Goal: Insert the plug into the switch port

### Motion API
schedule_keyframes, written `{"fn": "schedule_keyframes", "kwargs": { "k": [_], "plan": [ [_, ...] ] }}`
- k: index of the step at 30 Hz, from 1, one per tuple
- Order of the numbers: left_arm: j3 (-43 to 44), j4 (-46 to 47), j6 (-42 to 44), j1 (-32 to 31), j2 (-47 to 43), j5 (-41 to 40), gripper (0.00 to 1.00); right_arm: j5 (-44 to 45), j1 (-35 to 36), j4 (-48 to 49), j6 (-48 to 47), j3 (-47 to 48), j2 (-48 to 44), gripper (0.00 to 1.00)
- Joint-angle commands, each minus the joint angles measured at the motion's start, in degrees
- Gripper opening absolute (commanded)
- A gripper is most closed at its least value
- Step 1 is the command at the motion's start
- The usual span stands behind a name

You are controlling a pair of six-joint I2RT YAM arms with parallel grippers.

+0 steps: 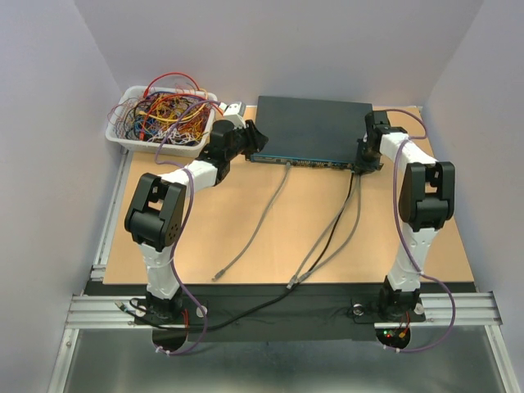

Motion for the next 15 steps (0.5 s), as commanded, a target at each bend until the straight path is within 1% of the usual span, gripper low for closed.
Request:
{"fn": "schedule_keyframes", "kwargs": {
  "k": [1, 10, 15],
  "plan": [
    [-0.9, 1.4, 0.2, -0.2, -3.5, 0.1, 0.46, -2.3, -0.4, 4.1, 0.7, -0.2, -4.2, 0.0],
    [-1.1, 0.6, 0.4, -0.2, -4.4, -0.1, 0.46, -3.0, -1.6, 4.0, 0.2, -1.8, -4.3, 0.01],
    [-1.2, -0.1, 0.7, -0.5, -5.0, -0.2, 0.46, -0.6, -1.7, 3.8, -0.1, -2.8, -4.4, 0.0]
  ]
}}
